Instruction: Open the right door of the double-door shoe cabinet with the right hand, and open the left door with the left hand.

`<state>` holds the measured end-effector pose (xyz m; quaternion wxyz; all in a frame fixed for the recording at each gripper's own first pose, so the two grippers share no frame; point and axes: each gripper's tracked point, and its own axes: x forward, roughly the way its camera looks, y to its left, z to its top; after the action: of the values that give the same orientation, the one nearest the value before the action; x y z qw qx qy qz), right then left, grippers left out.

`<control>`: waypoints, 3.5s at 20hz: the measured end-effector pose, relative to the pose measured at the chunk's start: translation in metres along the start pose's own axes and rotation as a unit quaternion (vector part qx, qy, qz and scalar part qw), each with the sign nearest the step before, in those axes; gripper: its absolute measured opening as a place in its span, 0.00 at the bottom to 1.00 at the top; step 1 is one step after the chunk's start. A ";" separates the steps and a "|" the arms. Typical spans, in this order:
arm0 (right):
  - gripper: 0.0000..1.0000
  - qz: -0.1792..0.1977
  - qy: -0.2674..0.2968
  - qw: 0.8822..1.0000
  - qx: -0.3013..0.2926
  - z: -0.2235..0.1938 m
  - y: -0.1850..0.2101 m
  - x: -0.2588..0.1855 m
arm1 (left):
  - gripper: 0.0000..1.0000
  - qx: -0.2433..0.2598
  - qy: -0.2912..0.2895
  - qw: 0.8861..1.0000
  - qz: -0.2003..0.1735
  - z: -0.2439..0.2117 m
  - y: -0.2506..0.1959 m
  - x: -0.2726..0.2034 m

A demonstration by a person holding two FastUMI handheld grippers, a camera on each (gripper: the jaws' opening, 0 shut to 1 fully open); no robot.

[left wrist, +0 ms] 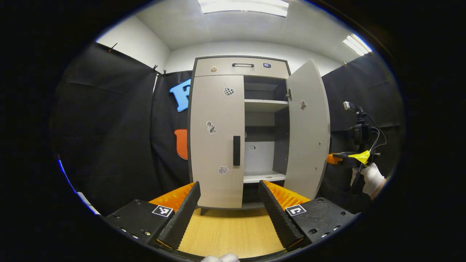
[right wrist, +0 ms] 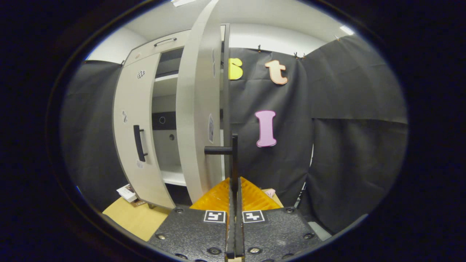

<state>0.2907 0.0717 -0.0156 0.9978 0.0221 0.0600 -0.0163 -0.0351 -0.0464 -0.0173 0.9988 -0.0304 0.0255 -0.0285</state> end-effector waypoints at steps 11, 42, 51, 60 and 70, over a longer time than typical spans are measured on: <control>0.90 -0.008 -0.035 0.999 -0.007 0.012 0.005 -0.011 | 0.96 0.004 0.001 1.000 -0.002 -0.005 0.028 0.005; 1.00 0.031 -0.029 0.999 -0.021 0.005 0.019 -0.028 | 0.96 0.021 0.015 0.999 -0.021 -0.010 -0.017 0.308; 1.00 0.029 -0.021 0.999 -0.031 0.003 0.012 -0.022 | 0.96 0.025 0.027 0.999 -0.014 -0.018 -0.020 0.357; 1.00 0.040 -0.020 0.999 -0.029 0.003 0.014 -0.020 | 0.34 0.021 0.028 0.999 -0.038 -0.023 -0.028 0.363; 1.00 0.052 -0.029 0.998 -0.027 0.006 0.019 -0.020 | 0.06 0.019 0.041 0.998 -0.049 -0.026 -0.022 0.356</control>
<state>0.2725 0.0905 -0.0060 0.9989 -0.0027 0.0303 0.0369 0.3172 -0.0909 -0.0595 0.9947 -0.0116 0.0643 -0.0792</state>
